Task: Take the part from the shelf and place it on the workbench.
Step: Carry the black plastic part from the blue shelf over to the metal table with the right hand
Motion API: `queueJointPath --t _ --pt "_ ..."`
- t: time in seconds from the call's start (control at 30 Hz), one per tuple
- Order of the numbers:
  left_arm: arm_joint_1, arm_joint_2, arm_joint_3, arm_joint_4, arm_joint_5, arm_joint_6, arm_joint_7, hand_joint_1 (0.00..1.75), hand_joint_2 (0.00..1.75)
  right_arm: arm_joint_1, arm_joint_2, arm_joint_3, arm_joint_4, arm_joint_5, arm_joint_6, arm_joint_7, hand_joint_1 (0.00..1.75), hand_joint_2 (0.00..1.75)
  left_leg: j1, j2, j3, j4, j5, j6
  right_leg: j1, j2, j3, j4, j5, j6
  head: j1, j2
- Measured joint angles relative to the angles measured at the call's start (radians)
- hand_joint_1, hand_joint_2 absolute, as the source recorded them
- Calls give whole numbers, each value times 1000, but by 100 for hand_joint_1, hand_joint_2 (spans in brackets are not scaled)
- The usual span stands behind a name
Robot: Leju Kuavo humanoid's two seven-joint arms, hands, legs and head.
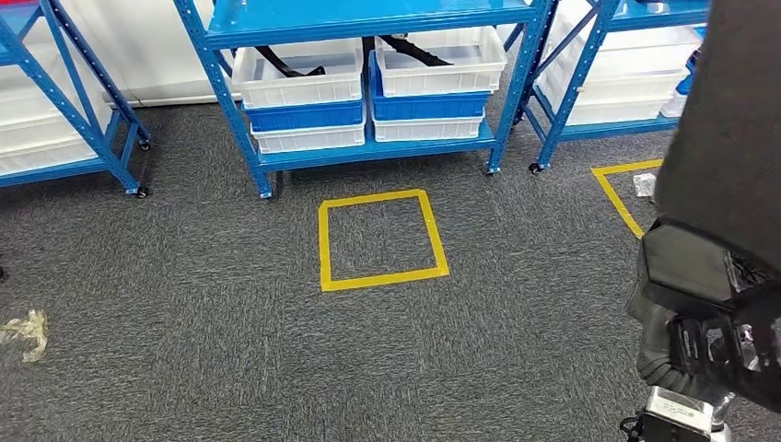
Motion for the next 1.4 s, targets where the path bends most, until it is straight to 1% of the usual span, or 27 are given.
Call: queueJointPath --t 0.07,0.1,0.13,0.17,0.2,0.27,0.33,0.37,0.43,0.47,0.5,0.57,0.63,0.67,0.73,0.8,0.87,0.93,1.0,1.07,1.13,1.17,1.2,1.23,1.3,1.37,1.4 --pt "0 0 0 0 0 0 1 0 175 0 0 0 0 -2 0 0 171 175 2 -34 -57 134 -80 -6 1 14 -10 1 8 -10 0 0" --pt "0 0 0 0 0 0 2 0 175 1 1 0 0 -3 0 0 171 175 2 -39 -82 195 -105 -7 2 23 -15 2 11 -11 0 0" --pt "0 0 0 0 0 0 2 0 175 1 1 0 0 -5 0 -1 171 175 2 -40 -93 226 -110 -6 4 33 -19 3 14 -11 0 0" --pt "0 0 0 0 0 0 3 0 175 1 1 0 0 -8 0 -2 171 175 2 -42 -86 218 -96 -3 4 44 -21 3 16 -11 0 0" --pt "0 0 -1 0 0 0 4 0 175 1 1 -1 0 -11 0 -4 171 175 2 -47 -58 169 -65 1 5 55 -22 4 18 -9 0 0" --pt "0 1 -1 0 -2 0 4 0 175 0 1 -4 0 -17 0 -8 171 175 4 -93 18 23 1 12 6 77 -23 5 22 -4 0 0" --pt "-1 2 -4 0 -4 0 5 0 175 -3 2 -7 0 -20 0 -12 171 175 3 -132 57 -60 25 18 7 97 -33 7 28 6 0 0" --pt "-1 2 -5 0 -4 0 6 0 175 -4 3 -9 0 -21 0 -13 171 175 0 -132 58 -67 23 20 6 108 -40 6 33 13 0 0" --pt "-4 0 -9 -1 -5 0 7 0 175 -2 4 -13 -1 -22 0 -16 171 175 -2 -106 55 -74 31 30 4 120 -56 7 39 27 0 0" --pt "-5 0 -10 -1 -5 0 8 0 175 -2 4 -15 -2 -22 0 -16 171 175 -1 -92 54 -79 37 37 6 104 -69 22 31 29 2 0" --pt "-6 -1 -11 -2 -5 0 8 0 175 -3 4 -18 -2 -22 0 -17 171 175 1 -77 52 -85 42 43 9 80 -89 56 13 27 3 0" --pt "-6 0 -13 -2 -6 0 8 0 175 -5 4 -22 -3 -21 0 -17 171 175 -1 -46 46 -87 46 50 12 30 -148 183 -49 20 7 0" --pt "-5 -1 -15 -2 -6 0 8 0 175 -2 5 -23 -3 -23 0 -17 171 175 -4 -14 41 -86 48 51 11 16 -190 294 -90 24 8 0" --pt "-6 -1 -15 -2 -6 0 8 0 175 0 6 -24 -3 -25 0 -17 171 175 -5 1 39 -86 48 51 10 13 -183 297 -90 30 8 0" --pt "-7 -2 -16 -2 -6 0 9 0 175 2 6 -26 -3 -30 0 -19 171 175 -5 25 40 -83 48 49 9 -5 -104 179 -50 46 8 0" --pt "-8 -2 -17 -2 -6 0 9 0 175 2 6 -28 -4 -34 0 -21 171 175 -10 44 40 -78 46 43 13 -36 -22 38 -12 46 7 0" --pt "-10 -2 -17 -2 -6 0 9 0 175 5 7 -30 -6 -36 0 -23 171 175 -16 59 39 -75 46 34 20 -43 -3 -5 -1 33 6 0" --pt "-11 -2 -18 -2 -5 0 9 0 175 11 8 -31 -8 -37 0 -23 171 175 -14 65 39 -73 44 24 15 -25 -9 -6 5 22 6 0" --pt "-12 -1 -18 -2 -5 0 9 0 175 12 9 -32 -9 -38 0 -23 171 175 -9 23 23 -31 8 12 4 -9 -11 -8 13 7 5 0" --pt "-9 0 -19 -2 -3 0 9 0 175 12 9 -31 -11 -40 0 -24 171 175 -5 -29 -29 91 -66 4 1 6 -17 -8 19 -4 5 0" --pt "-5 0 -19 -2 0 0 9 0 175 13 10 -30 -11 -45 0 -25 171 175 -3 -43 -82 212 -116 1 2 25 -24 -5 23 -8 5 0" --pt "-3 0 -19 -2 2 0 8 0 175 14 11 -30 -11 -48 0 -25 171 175 -1 -44 -86 227 -112 0 2 37 -26 -3 24 -8 5 0" --pt "-2 0 -19 -2 3 1 7 0 175 14 11 -30 -11 -50 0 -25 171 175 1 -46 -71 200 -89 0 1 48 -28 -1 25 -8 5 0" --pt "-2 1 -19 -2 3 2 6 0 175 14 12 -30 -11 -52 0 -25 171 175 4 -54 -39 138 -52 0 1 60 -28 2 25 -7 5 0" --pt "-1 1 -19 -2 4 6 4 0 175 13 13 -29 -11 -55 0 -25 171 175 13 -102 27 4 2 1 3 82 -33 11 25 -2 6 0" --pt "1 2 -19 -2 6 10 3 0 175 14 14 -28 -11 -57 0 -25 171 175 14 -133 49 -50 13 4 4 103 -46 14 30 12 6 0" --pt "1 1 -19 -2 6 11 2 0 175 15 14 -28 -11 -58 0 -25 171 175 10 -126 47 -52 15 7 4 115 -53 13 35 22 6 0"
